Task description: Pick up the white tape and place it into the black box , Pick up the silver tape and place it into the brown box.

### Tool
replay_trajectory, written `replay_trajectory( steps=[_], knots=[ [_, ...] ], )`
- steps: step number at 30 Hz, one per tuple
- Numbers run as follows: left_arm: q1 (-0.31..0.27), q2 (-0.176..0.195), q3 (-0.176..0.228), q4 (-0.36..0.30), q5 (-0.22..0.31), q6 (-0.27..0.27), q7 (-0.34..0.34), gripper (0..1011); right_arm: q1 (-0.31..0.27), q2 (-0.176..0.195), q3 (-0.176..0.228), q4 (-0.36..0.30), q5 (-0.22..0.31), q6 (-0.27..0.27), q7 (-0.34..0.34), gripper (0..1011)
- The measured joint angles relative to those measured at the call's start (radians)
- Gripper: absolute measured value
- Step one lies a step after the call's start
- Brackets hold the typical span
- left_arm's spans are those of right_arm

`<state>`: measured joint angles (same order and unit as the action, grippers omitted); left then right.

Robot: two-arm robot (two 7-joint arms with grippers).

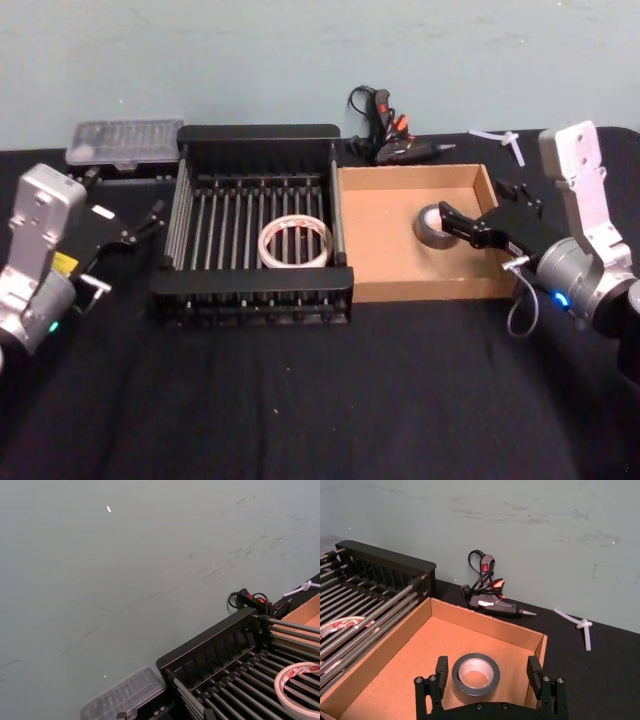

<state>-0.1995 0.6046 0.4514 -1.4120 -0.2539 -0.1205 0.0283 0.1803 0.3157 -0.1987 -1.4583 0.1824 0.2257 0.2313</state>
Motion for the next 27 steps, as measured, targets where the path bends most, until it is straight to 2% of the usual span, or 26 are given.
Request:
replay_trajectory(
  steps=[27],
  knots=[
    [0.000,0.000,0.000,0.000,0.000,0.000,0.000,1001,-0.001,0.004,-0.001,-0.003,0.001,0.000,0.002,1000]
  ],
)
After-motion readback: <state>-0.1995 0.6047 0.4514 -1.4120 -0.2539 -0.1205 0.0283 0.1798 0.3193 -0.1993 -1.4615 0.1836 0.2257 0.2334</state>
